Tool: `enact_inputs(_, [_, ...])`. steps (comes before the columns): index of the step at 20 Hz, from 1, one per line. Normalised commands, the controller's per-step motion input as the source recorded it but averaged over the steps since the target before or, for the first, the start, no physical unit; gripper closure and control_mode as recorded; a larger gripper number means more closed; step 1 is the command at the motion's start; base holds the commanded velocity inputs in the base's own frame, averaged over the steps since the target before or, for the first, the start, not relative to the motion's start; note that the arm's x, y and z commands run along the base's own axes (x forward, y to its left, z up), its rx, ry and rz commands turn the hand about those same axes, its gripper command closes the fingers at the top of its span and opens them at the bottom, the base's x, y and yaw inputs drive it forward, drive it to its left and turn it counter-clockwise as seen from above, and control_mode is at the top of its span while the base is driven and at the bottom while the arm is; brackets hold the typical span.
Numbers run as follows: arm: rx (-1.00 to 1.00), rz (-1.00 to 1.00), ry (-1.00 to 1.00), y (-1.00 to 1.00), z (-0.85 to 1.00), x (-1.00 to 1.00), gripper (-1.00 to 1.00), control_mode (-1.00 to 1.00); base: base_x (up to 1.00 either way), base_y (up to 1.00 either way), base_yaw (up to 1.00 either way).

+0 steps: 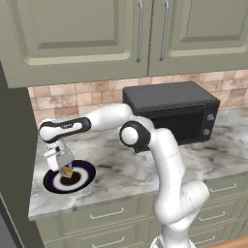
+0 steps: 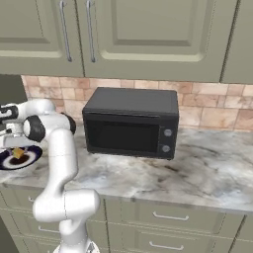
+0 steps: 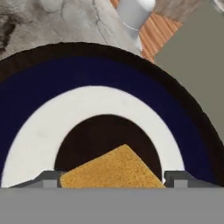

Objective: Take the baked cake out of the oven and place it on the plate for cooling. Then close the oven door.

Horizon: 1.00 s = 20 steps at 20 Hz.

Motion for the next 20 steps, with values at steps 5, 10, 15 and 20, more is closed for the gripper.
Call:
enact_inputs(5, [-0.03, -0.18, -0.13, 0.02, -0.02, 0.00, 1.00, -1.00, 0.00, 0.00, 0.00])
enact_inputs(10, [0.00, -0.12, -0.21, -0.43, 0.00, -0.36, 1.00, -1.00, 0.00, 0.00, 0.00])
enact_inputs(15, [0.00, -0.09, -0.19, -0.34, -0.15, -0.77, 1.00, -1.00, 0.00, 0.00, 0.00])
enact_inputs(20, [0.00, -0.11, -0.16, -0.46, -0.09, -0.17, 1.00, -1.00, 0.00, 0.00, 0.00])
